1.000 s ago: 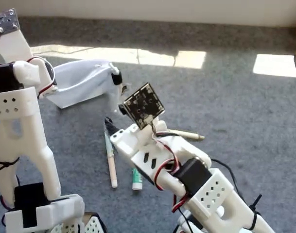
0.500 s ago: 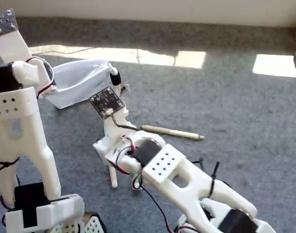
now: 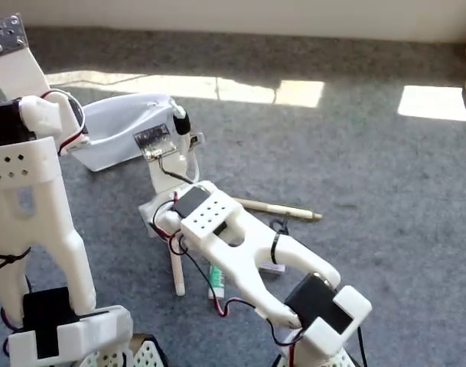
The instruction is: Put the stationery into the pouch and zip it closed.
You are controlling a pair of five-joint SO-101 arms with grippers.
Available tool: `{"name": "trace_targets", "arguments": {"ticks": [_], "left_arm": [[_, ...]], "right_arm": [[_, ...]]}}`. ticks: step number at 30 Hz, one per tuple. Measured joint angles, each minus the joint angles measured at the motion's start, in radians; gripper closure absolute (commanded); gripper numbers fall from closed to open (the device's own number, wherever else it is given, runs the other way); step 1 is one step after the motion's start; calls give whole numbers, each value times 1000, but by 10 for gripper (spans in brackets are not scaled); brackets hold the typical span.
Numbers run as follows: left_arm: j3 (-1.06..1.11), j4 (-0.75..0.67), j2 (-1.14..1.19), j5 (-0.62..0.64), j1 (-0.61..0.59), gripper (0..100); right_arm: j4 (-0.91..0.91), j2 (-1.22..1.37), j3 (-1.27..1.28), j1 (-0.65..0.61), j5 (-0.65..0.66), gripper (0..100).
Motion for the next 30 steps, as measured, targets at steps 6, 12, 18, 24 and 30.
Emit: {"name": "trace_targets", "arguments": {"ticks": [6,12,18,24,30], "left_arm": [[0,-6,0,40,-48,994],[0,-12,0,44,-63,994],[0,-12,0,48,-63,994],[0,-12,0,48,-63,994],[0,-12,0,48,-63,994]], "right_arm": [[0,51,-15,2,0,854],[-63,121,-15,2,0,854],[-98,169,-18,2,0,855],[-98,204,-52,9,25,998],[-98,213,-52,9,110,993]]}}
